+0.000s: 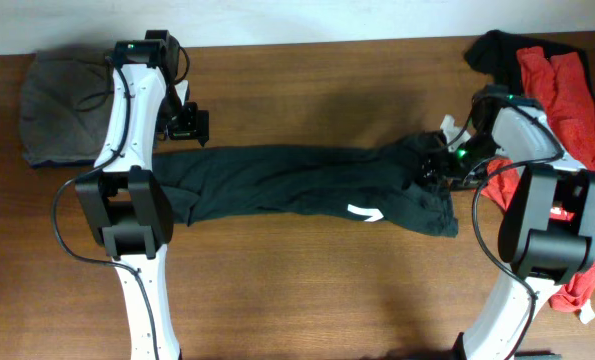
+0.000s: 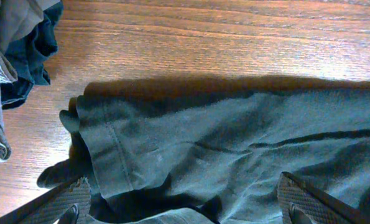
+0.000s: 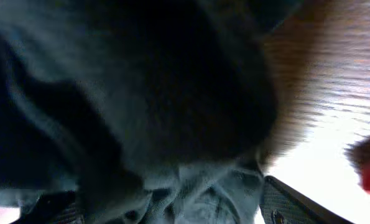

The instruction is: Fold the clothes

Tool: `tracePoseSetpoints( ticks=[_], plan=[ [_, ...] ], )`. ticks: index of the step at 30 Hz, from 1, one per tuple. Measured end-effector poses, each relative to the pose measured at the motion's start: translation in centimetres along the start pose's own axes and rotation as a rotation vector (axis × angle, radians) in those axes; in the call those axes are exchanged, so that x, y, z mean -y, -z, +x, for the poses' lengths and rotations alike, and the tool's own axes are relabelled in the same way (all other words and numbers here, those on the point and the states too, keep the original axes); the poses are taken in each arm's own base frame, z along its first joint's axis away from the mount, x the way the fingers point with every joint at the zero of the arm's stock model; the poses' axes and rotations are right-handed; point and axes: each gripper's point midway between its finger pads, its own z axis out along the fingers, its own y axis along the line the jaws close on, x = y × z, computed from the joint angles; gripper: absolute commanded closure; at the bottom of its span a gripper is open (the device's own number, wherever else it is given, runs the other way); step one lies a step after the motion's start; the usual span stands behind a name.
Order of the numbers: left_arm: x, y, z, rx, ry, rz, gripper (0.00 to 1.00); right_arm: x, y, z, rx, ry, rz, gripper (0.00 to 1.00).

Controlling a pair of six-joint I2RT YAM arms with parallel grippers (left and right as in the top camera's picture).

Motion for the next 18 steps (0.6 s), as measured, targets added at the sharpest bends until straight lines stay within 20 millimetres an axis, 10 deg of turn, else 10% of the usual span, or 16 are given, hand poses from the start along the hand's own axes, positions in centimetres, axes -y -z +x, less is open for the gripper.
tracePoseSetpoints(
  ticks=[6,18],
  plan=[
    [0.0,0.0,0.0,0.001,0.0,0.0,0.05,-0.3,-0.5,-0.7,0.073,0.021,-0.022,0.23],
    [0.2,0.0,-0.1,0.004,-0.004,0.0,0.05,-2.6,-1.6,-1.2,0.142,-0.007,-0.178,0.95]
  ],
)
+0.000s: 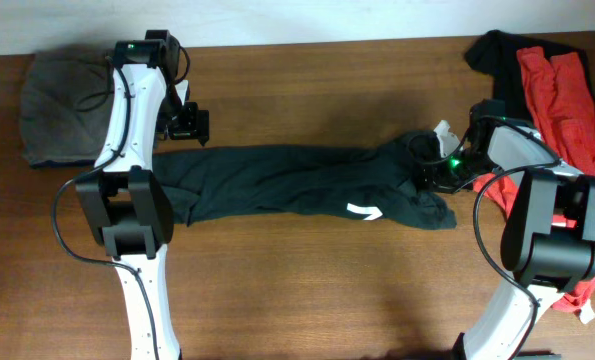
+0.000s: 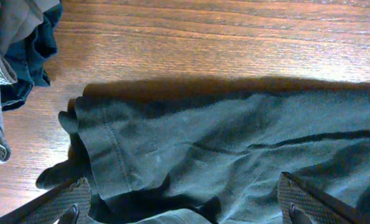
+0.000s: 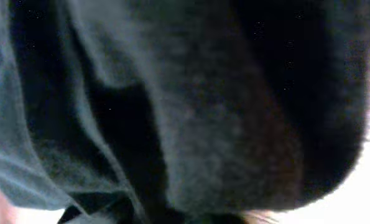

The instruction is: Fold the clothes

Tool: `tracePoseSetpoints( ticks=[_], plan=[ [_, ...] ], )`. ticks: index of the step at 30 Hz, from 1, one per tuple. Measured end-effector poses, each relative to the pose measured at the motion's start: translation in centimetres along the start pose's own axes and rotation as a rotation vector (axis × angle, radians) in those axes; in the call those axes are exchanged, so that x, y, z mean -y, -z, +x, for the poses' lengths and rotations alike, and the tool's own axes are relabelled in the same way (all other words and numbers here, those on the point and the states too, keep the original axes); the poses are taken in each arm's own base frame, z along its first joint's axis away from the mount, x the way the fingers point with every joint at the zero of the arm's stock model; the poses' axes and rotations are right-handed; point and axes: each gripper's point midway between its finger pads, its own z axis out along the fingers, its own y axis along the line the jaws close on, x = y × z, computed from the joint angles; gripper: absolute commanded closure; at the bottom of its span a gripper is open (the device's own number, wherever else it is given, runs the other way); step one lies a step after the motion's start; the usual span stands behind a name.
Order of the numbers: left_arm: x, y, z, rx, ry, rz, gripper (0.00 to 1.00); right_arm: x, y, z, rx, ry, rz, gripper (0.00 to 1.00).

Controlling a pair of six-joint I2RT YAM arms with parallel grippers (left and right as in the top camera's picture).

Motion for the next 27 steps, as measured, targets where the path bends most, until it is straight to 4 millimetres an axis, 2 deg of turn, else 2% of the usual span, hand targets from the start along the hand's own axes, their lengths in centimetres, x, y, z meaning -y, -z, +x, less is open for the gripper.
tracePoseSetpoints(
  ticks=[6,8,10,15,17,19,22,23,24,25,27],
  plan=[
    [0.3,0.0,0.0,0.003,-0.007,0.0,0.05,0.2,0.4,-0.3,0.013,-0.038,-0.03,0.96],
    [0.4,0.0,0.0,0.002,-0.009,0.0,0.05,0.6,1.3,-0.6,0.014,-0.063,-0.035,0.96],
    [0.4,0.0,0.0,0.002,-0.009,0.0,0.05,1.1,2.7,-1.3,0.026,-0.088,-0.035,0.96],
    [0.4,0.0,0.0,0.003,-0.009,0.0,0.05,2.9,8.6,-3.9,0.114,-0.118,-0.014,0.96],
    [0.4,0.0,0.0,0.003,-0.009,0.0,0.05,3.4,10.3,-4.4,0.137,-0.124,-0.003,0.96],
    [0.4,0.0,0.0,0.002,-0.009,0.0,0.05,4.0,11.5,-4.6,0.151,-0.132,0.013,0.96],
    [0.4,0.0,0.0,0.002,-0.009,0.0,0.05,4.5,11.9,-4.6,0.152,-0.135,0.03,0.96],
    [0.4,0.0,0.0,0.002,-0.009,0.0,0.04,4.5,11.8,-4.4,0.146,-0.137,0.035,0.94],
    [0.4,0.0,0.0,0.002,-0.009,0.0,0.04,4.6,11.8,-4.3,0.14,-0.138,0.042,0.85],
    [0.4,0.0,0.0,0.002,-0.009,0.0,0.04,4.6,11.7,-4.3,0.136,-0.134,0.051,0.72],
    [0.4,0.0,0.0,0.002,-0.009,0.0,0.04,4.8,11.7,-4.1,0.126,-0.13,0.071,0.59]
  ],
)
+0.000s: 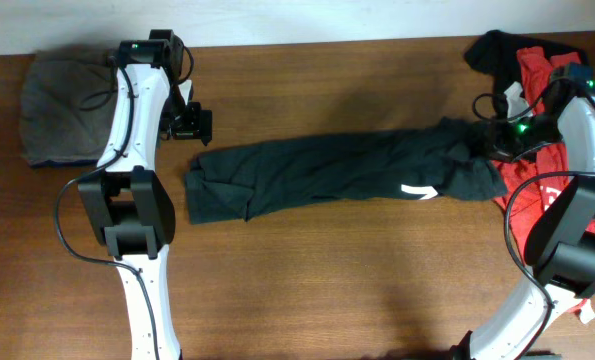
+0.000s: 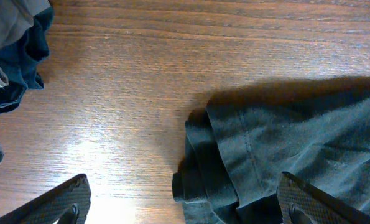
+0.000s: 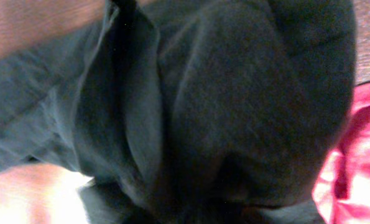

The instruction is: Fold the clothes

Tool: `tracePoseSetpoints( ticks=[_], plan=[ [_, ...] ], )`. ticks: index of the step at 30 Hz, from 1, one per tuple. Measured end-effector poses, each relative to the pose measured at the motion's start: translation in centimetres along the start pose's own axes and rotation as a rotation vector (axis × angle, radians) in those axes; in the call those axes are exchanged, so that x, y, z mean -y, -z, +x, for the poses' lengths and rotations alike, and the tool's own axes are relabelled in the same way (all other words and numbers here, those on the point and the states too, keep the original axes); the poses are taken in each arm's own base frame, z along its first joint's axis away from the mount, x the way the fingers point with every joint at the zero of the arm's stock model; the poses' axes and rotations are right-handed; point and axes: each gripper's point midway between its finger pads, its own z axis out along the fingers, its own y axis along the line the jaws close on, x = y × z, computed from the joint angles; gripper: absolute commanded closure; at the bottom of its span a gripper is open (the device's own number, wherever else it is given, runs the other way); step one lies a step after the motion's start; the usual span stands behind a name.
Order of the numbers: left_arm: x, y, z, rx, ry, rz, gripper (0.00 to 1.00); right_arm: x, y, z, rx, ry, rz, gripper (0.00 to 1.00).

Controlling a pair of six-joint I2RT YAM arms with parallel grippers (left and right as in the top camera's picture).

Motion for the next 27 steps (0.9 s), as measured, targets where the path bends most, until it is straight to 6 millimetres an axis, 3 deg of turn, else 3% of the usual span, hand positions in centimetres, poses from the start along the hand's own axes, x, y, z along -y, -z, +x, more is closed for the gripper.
tracePoseSetpoints(
  ticks=[2,5,13,18,23,27],
  plan=[
    [0.0,0.0,0.0,0.0,0.0,0.0,0.04,0.3,0.0,0.1,-0.005,0.007,0.023,0.46],
    [0.0,0.0,0.1,-0.003,0.0,0.0,0.04,1.0,0.0,0.3,-0.018,0.001,0.061,0.36],
    [-0.3,0.0,1.2,-0.047,-0.007,-0.003,0.04,2.4,0.4,0.7,-0.023,-0.025,0.101,0.33],
    [-2.0,0.0,2.6,-0.109,0.029,0.012,0.04,3.2,0.8,0.8,-0.022,-0.052,0.11,0.33],
    [-3.4,-0.2,2.7,-0.113,0.041,0.137,0.04,3.2,0.8,0.8,-0.021,-0.055,0.11,0.33],
    [-2.9,-1.4,3.4,-0.141,0.009,0.242,0.04,3.2,0.8,0.8,-0.021,-0.056,0.11,0.32]
  ],
)
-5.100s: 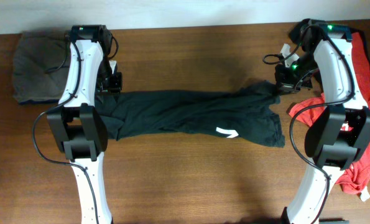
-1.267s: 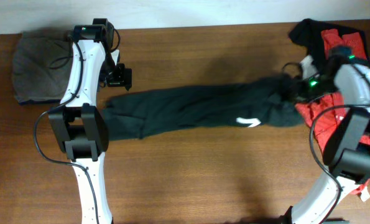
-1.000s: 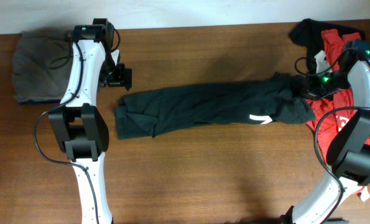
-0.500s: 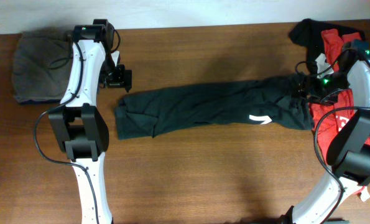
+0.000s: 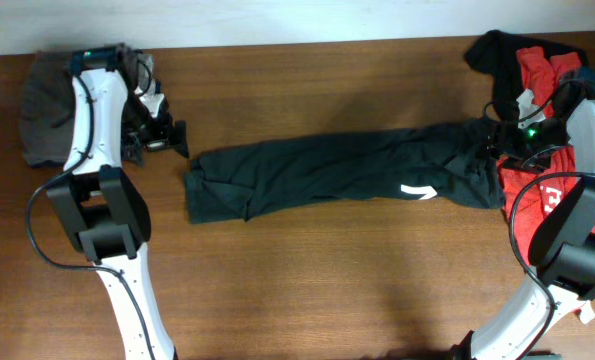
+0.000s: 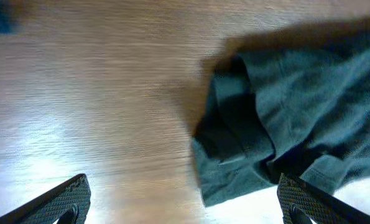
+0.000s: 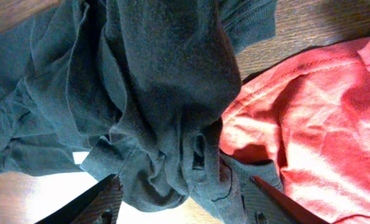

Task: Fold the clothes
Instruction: 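Grasp the left end of the folded strip with the left gripper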

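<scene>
A long dark green garment (image 5: 337, 170) lies stretched across the table, its left end doubled over (image 6: 259, 124) and a white mark near its right end. My left gripper (image 5: 162, 140) is open just left of that end, over bare wood, its fingertips (image 6: 66, 199) wide apart with nothing between them. At the garment's bunched right end (image 7: 166, 118) my right gripper (image 5: 504, 140) is open too. The bunched cloth lies between its fingers (image 7: 94, 202), loose and partly on the red clothing.
A folded grey garment (image 5: 42, 105) sits at the back left corner behind the left arm. A pile of red (image 5: 557, 85) and black clothes (image 5: 497, 50) fills the right edge. The red cloth (image 7: 309, 118) touches the green garment's right end.
My right gripper has opened and let go of the garment's right end, which now lies bunched beside the red cloth. The left arm has moved left and slightly nearer. The garment has stayed in place.
The green garment first lay further left, its left end under my open left gripper, with my right gripper buried in its right end. Later the garment lay shifted to the right, with my right gripper at the red pile. Now both grippers are open at its ends.
</scene>
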Tool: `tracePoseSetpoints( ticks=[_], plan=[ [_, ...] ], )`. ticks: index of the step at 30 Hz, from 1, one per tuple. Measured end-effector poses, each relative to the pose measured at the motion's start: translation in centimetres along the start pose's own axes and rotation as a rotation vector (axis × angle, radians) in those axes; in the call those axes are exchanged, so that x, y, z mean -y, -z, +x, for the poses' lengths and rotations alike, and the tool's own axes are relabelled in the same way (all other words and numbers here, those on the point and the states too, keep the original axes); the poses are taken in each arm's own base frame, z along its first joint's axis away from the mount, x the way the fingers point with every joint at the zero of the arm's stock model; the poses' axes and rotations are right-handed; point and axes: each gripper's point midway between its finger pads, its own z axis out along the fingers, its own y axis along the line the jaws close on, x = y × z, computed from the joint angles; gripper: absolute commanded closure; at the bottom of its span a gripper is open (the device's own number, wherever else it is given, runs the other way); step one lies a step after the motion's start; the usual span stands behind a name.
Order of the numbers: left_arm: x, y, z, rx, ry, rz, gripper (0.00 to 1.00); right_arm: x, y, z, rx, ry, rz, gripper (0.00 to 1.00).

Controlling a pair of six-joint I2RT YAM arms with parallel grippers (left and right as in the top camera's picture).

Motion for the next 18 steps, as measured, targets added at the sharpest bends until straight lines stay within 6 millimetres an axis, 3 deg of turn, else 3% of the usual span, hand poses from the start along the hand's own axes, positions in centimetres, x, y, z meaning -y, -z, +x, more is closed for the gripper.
tracePoseSetpoints(
  ticks=[8,14,17,18],
  plan=[
    [2.4,-5.3,1.8,-0.099,-0.036,0.155,0.05,0.0,0.0,0.0,0.0,0.0,0.0,0.31],
    [3.1,-5.9,2.3,-0.108,-0.035,0.201,0.05,0.0,0.0,0.0,0.0,0.0,0.0,0.3],
    [3.6,-6.2,2.3,-0.091,-0.049,0.201,0.11,0.0,0.0,0.0,0.0,0.0,0.0,0.3],
    [3.8,-6.3,2.3,-0.082,-0.05,0.198,0.17,0.0,0.0,0.0,0.0,0.0,0.0,0.3]
  ],
)
